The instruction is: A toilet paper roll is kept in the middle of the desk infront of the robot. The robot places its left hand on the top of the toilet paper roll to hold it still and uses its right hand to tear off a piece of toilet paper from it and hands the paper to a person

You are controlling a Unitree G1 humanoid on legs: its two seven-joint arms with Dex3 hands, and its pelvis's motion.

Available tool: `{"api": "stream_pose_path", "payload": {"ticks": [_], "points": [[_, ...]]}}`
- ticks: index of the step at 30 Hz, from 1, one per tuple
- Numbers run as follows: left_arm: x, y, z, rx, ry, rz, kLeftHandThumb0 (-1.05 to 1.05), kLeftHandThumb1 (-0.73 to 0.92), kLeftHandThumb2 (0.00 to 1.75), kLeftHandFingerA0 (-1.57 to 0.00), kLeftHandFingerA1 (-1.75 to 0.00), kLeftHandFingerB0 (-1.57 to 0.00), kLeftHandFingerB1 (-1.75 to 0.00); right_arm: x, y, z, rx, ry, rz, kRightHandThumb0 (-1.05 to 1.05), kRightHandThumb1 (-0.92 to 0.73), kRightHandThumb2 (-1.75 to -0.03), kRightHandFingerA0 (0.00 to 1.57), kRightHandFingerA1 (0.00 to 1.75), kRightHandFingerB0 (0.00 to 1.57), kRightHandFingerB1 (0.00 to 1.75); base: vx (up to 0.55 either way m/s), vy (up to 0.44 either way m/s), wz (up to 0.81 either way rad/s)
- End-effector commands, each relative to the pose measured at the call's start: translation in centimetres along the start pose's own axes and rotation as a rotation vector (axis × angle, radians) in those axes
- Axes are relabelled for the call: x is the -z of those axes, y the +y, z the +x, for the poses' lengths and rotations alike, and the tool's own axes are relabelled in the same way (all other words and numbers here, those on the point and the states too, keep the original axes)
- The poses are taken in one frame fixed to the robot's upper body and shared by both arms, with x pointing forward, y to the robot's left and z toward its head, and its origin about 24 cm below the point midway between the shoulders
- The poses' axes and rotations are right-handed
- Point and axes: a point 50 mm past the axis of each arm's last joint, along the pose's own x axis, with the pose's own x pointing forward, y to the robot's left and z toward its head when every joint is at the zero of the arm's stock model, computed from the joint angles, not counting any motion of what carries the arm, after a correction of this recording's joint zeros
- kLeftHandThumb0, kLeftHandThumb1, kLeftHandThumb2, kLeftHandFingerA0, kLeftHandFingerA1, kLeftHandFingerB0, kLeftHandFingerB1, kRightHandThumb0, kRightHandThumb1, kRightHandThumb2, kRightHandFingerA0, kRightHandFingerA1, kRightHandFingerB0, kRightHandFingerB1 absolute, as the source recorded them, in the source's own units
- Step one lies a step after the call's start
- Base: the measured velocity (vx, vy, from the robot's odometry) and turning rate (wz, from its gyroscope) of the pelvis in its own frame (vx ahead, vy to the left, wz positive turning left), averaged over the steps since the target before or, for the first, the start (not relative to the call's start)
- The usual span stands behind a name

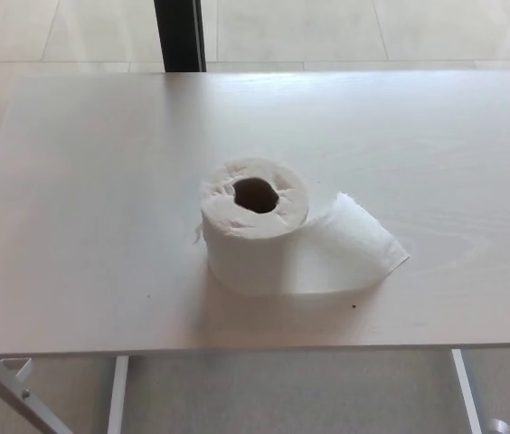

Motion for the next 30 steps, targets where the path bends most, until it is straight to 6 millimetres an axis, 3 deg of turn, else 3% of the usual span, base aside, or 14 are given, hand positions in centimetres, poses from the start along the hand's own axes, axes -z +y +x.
{"api": "stream_pose_path", "payload": {"ticks": [1, 6, 8, 10, 12, 13, 18, 19, 20, 21, 22, 24, 26, 30], "points": [[-1.6, 4.0, -0.4, -0.14, -0.079, -0.382, -0.45, 0.77, 0.63, -0.57, -0.58, -0.5, -0.45, -2.6, -2.5, -0.5, 0.112, -0.192, 0.291, -0.47, -0.71, -0.6, 0.44, 0.54, 0.25, 0.31, 0.0, 0.0, 0.0], [-5.5, 5.8, -0.7, -0.222, -0.197, -0.54, -0.47, 0.76, 0.63, -0.57, -0.6, -0.47, -0.45, -6.0, -4.3, -1.4, 0.183, -0.386, 0.385, -0.46, -0.71, -0.61, 0.41, 0.51, 0.26, 0.31, 0.0, 0.0, 0.0], [-13.6, 9.7, -3.0, -0.263, -0.492, -0.574, -0.5, 0.75, 0.62, -0.54, -0.6, -0.53, -0.48, -12.2, -5.5, -3.7, 0.231, -0.687, 0.409, -0.51, -0.63, -0.6, 0.47, 0.54, 0.31, 0.32, 0.0, 0.0, 0.0], [-14.9, 10.3, -3.6, -0.272, -0.529, -0.566, -0.56, 0.76, 0.63, -0.55, -0.61, -0.55, -0.49, -13.0, -5.4, -4.2, 0.214, -0.728, 0.444, -0.49, -0.65, -0.6, 0.47, 0.63, 0.32, 0.31, 0.0, 0.0, 0.0], [-18.6, 11.8, -5.6, -0.269, -0.672, -0.567, -0.86, 0.77, 0.66, -0.47, -1.05, -0.45, -0.95, -16.0, -5.1, -5.8, 0.197, -0.86, 0.488, -0.54, -0.51, -0.84, 0.44, 0.63, 0.26, 0.45, 0.0, 0.0, 0.0], [-19.9, 12.2, -6.4, -0.276, -0.715, -0.571, -1.05, 0.67, 0.84, -0.88, -1.44, -0.68, -1.52, -17.2, -5.0, -6.6, 0.186, -0.904, 0.504, -0.56, -0.59, -0.58, 0.46, 0.55, 0.32, 0.31, 0.0, 0.0, 0.0], [-25.2, 13.2, -10.7, -0.314, -0.916, -0.473, -1.05, 0.7, 0.94, -1.01, -1.57, -0.77, -1.66, -21.2, -4.3, -9.9, 0.155, -1.087, 0.488, -0.65, -0.59, -0.58, 0.4, 0.57, 0.35, 0.34, 0.0, 0.0, 0.0], [-27.9, 13.5, -14.3, -0.25, -1.09, -0.488, -1.05, 0.72, 0.87, -0.82, -1.56, -0.62, -1.63, -23.5, -3.6, -11.9, 0.153, -1.199, 0.42, -0.76, -0.58, -0.57, 0.48, 0.62, 0.38, 0.39, 0.0, 0.0, 0.0], [-28.8, 13.3, -15.8, -0.254, -1.137, -0.46, -1.05, 0.45, 1.3, -0.47, -1.19, -0.07, -0.99, -24.4, -3.2, -12.8, 0.137, -1.248, 0.393, -0.8, -0.6, -0.58, 0.49, 0.64, 0.4, 0.43, 0.0, 0.0, 0.0], [-30.1, 12.9, -18.8, -0.263, -1.233, -0.402, -1.0, 0.87, 0.64, -0.23, -1.51, -0.11, -1.39, -25.9, -2.3, -14.6, 0.1, -1.334, 0.337, -0.75, -0.61, -0.58, 0.46, 0.59, 0.37, 0.41, 0.0, 0.0, 0.0], [-30.5, 12.8, -20.0, -0.266, -1.271, -0.376, -1.0, 0.87, 0.64, -0.23, -1.51, -0.11, -1.39, -26.5, -1.9, -15.3, 0.083, -1.354, 0.317, -0.75, -0.61, -0.58, 0.46, 0.59, 0.37, 0.41, 0.0, 0.0, 0.0], [-32.3, 11.0, -25.7, -0.292, -1.418, -0.203, -0.51, 0.82, 0.7, -0.28, -0.74, -0.23, -0.57, -28.8, 1.0, -17.9, 0.01, -1.438, 0.134, -0.59, -0.58, -0.58, 0.42, 0.44, 0.27, 0.31, 0.0, 0.0, 0.0], [-32.7, 10.3, -27.1, -0.297, -1.447, -0.155, -0.43, 0.6, 1.03, -0.32, -0.65, -0.17, -0.55, -29.3, 2.0, -18.6, -0.031, -1.453, 0.107, -0.58, -0.58, -0.58, 0.44, 0.44, 0.3, 0.31, 0.0, 0.0, 0.0], [-34.9, 7.2, -30.4, -0.321, -1.576, 0.036, -0.44, 0.76, 0.62, -0.4, -0.57, -0.3, -0.45, -30.7, 6.7, -20.0, -0.211, -1.493, -0.066, -0.52, -0.59, -0.57, 0.46, 0.48, 0.28, 0.32, 0.0, 0.0, 0.0]]}}
